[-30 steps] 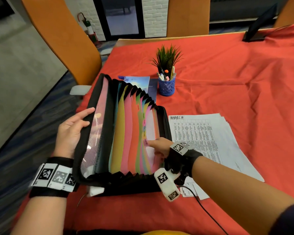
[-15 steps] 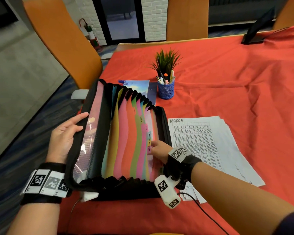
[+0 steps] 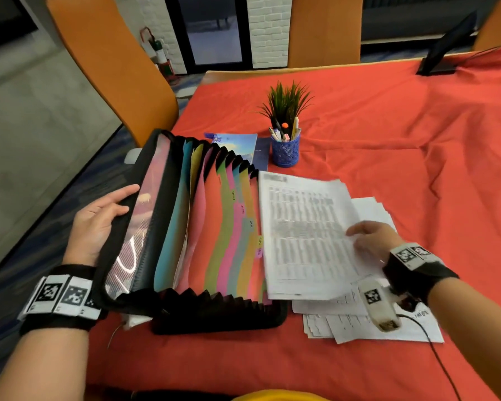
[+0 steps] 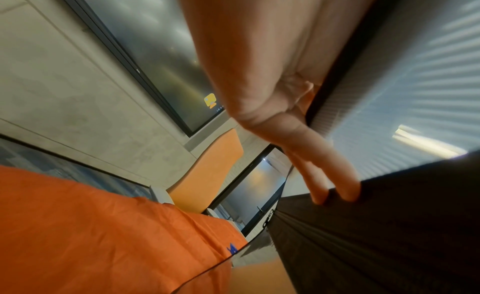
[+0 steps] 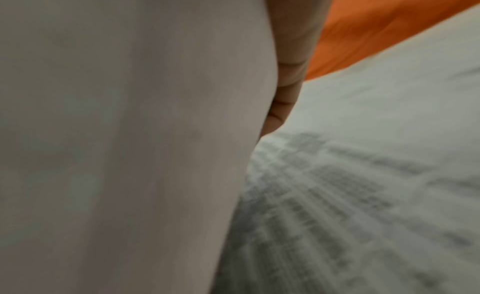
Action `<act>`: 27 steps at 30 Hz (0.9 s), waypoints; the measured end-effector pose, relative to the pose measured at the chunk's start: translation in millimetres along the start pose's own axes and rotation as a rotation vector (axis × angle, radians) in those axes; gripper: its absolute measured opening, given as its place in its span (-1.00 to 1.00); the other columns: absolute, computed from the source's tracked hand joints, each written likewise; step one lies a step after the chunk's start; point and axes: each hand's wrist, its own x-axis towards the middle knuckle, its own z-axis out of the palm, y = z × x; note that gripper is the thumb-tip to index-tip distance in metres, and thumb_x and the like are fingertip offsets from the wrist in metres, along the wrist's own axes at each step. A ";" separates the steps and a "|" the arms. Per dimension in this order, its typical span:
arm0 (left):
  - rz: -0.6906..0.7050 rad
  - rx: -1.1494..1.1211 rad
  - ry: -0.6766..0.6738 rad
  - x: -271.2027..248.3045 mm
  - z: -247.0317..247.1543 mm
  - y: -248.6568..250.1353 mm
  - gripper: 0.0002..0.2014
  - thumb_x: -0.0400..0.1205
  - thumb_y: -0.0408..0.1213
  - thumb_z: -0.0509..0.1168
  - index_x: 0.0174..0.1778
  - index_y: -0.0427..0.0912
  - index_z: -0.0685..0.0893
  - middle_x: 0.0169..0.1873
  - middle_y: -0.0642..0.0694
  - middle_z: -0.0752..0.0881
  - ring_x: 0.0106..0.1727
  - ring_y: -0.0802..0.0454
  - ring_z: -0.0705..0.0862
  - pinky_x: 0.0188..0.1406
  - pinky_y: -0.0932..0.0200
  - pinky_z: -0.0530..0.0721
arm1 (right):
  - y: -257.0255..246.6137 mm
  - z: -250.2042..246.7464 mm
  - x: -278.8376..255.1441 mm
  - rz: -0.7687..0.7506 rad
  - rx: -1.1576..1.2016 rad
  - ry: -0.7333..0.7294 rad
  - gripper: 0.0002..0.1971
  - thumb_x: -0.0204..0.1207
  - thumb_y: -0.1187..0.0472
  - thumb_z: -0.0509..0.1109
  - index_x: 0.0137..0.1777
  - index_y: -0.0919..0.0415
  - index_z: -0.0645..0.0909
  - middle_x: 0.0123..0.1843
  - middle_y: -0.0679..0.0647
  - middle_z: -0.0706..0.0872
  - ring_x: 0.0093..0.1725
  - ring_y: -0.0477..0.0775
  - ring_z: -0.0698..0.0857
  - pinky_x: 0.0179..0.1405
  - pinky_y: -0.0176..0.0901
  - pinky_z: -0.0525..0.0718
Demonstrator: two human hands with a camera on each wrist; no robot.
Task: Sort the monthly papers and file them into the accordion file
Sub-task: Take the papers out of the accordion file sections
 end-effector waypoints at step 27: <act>0.027 0.065 0.036 14.4 -35.8 -5.5 -0.58 0.48 -0.42 0.15 0.15 -0.07 0.76 0.11 -0.30 0.75 0.23 -0.47 0.63 0.32 -0.43 0.50 | -129.2 131.1 -88.6 -0.752 -0.805 0.007 -0.67 0.49 -0.08 0.20 0.06 0.14 0.58 0.06 0.09 0.68 0.15 0.19 0.51 0.13 -0.01 0.35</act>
